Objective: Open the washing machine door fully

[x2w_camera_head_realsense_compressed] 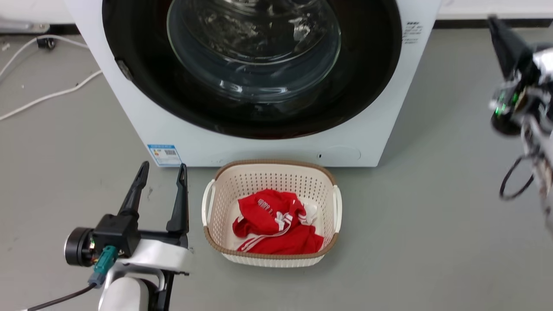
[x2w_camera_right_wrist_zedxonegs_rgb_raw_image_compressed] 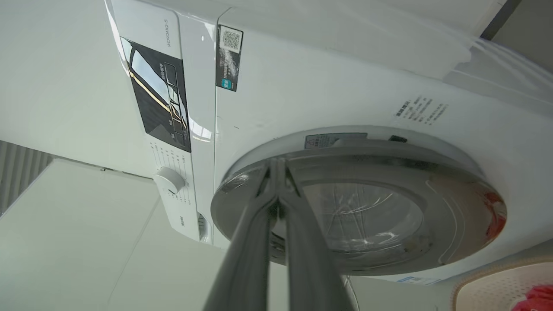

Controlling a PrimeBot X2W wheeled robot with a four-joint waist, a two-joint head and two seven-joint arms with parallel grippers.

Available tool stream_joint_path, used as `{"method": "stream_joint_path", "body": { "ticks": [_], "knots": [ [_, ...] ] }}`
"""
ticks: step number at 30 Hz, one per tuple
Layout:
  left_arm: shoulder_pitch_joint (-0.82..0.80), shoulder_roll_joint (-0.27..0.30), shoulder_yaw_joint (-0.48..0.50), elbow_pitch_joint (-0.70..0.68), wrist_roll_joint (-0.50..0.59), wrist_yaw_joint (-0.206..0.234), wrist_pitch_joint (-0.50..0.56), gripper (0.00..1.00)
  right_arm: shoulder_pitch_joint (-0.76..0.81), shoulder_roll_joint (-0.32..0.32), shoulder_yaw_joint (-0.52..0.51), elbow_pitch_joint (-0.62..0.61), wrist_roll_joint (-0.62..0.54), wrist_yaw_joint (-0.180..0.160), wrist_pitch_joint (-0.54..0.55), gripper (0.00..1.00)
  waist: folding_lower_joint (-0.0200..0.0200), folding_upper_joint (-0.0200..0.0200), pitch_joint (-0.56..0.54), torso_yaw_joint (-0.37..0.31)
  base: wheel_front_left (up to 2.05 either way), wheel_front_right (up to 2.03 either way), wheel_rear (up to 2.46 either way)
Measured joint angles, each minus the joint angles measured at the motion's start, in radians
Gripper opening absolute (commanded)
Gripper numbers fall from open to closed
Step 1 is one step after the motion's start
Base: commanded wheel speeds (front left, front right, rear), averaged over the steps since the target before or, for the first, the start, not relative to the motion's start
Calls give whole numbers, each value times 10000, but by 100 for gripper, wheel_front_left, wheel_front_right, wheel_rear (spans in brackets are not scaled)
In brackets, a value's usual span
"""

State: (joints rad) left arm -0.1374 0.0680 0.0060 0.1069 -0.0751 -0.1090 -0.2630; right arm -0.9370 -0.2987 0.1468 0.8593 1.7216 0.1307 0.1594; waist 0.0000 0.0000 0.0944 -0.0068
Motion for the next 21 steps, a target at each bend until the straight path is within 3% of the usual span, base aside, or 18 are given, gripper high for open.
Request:
{"method": "stream_joint_path", "body": {
  "ticks": [6,12,21],
  "knots": [
    [-321,-4,-10,-324,-146,-65,0,100,-2607,-127,1158,2094,-884,0,853,0,0,0,604,160,0,0,0],
    [-753,-4,-38,-529,-174,-115,0,100,-4631,255,2023,3747,-1680,0,1546,0,0,0,1278,334,0,0,0],
    [-1311,-17,-188,-746,-228,-157,2,100,-5697,180,2564,4259,-2406,0,1760,0,0,0,2160,727,0,0,0]
  ]
}}
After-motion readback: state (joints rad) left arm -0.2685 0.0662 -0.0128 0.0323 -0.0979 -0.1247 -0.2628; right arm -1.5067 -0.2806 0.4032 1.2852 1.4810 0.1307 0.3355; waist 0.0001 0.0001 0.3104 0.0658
